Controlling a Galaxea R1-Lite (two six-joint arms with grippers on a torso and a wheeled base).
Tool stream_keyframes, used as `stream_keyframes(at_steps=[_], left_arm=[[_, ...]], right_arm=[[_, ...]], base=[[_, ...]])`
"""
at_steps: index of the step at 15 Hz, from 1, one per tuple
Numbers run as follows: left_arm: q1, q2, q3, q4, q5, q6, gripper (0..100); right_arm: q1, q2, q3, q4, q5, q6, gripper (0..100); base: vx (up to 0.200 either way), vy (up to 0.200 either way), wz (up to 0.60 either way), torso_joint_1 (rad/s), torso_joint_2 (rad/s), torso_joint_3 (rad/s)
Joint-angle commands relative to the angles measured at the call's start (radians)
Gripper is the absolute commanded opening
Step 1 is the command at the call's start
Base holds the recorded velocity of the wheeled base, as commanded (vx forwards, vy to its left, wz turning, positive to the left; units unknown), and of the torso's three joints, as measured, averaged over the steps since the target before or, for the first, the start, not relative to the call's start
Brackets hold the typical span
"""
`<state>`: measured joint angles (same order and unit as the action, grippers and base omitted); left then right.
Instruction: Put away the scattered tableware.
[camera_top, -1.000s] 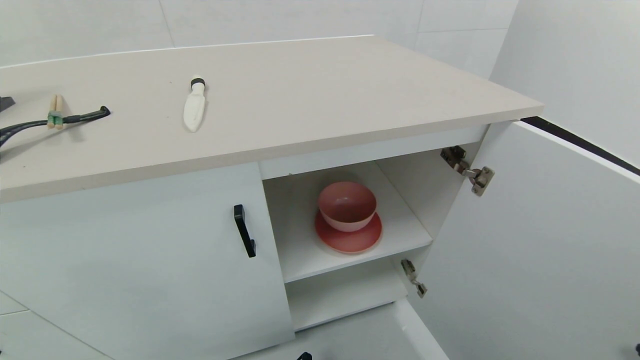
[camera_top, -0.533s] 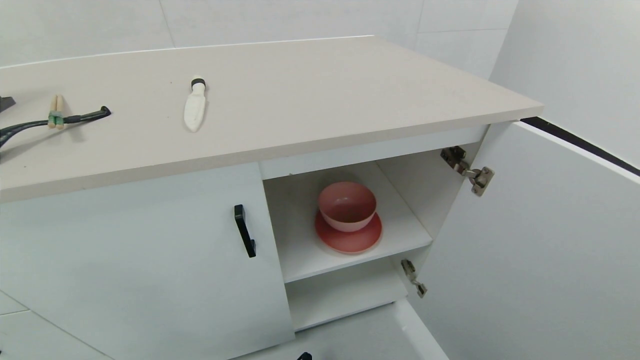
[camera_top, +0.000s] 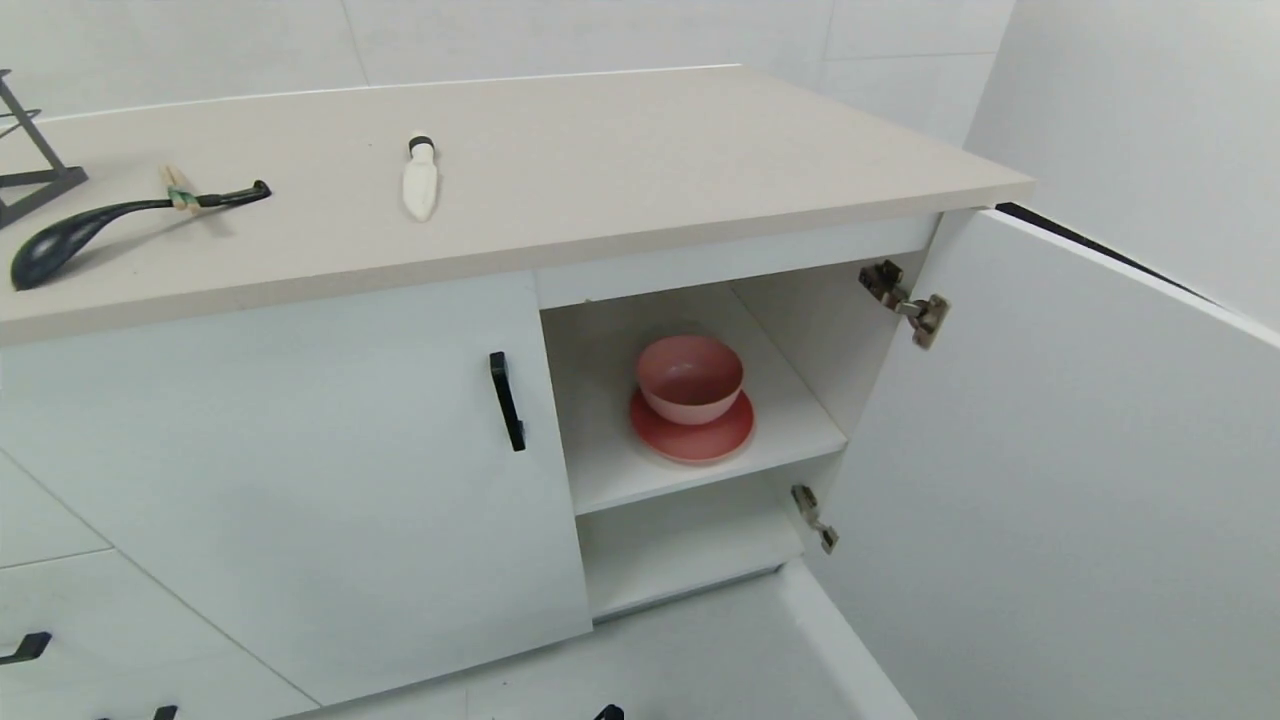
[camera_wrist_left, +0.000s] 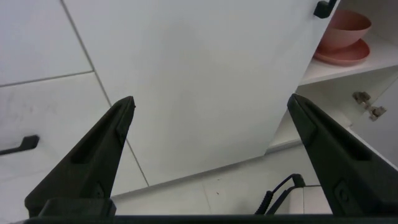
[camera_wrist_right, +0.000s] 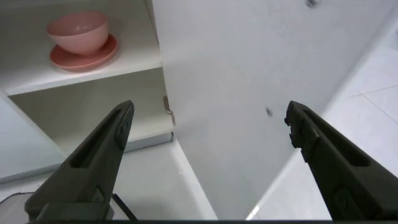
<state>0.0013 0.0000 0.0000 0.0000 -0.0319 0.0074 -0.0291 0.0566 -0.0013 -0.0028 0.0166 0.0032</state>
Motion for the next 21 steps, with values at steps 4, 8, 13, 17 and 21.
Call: stream_keyframes(at_steps=[4,8,13,17,21], left_arm=[[0.000,0.000,0.000,0.000,0.003,0.002,100],[0.000,0.000,0.000,0.000,0.010,0.000,100],[0.000,0.000,0.000,-0.003,0.037,-0.014,100],[0.000,0.000,0.000,0.000,0.033,-0.009,100],[0.000,0.000,0.000,0.000,0.033,-0.006,100]], right_arm=[[0.000,0.006,0.000,0.000,0.000,0.000,100],[0.021,-0.037,0.000,0.000,0.000,0.003,100],[0.026,-0.041,0.000,0.000,0.000,0.003,100],[0.026,-0.041,0.000,0.000,-0.001,0.003,100],[0.026,-0.043,0.000,0.000,-0.001,0.003,100]], base=[[-0.100,-0.200,0.00,0.002,0.00,0.004],[0.000,-0.200,0.00,0.004,0.00,0.001],[-0.160,-0.120,0.00,0.000,0.00,0.001],[-0.200,0.000,0.00,0.002,0.00,0.000],[0.000,-0.200,0.15,0.000,0.00,0.006]])
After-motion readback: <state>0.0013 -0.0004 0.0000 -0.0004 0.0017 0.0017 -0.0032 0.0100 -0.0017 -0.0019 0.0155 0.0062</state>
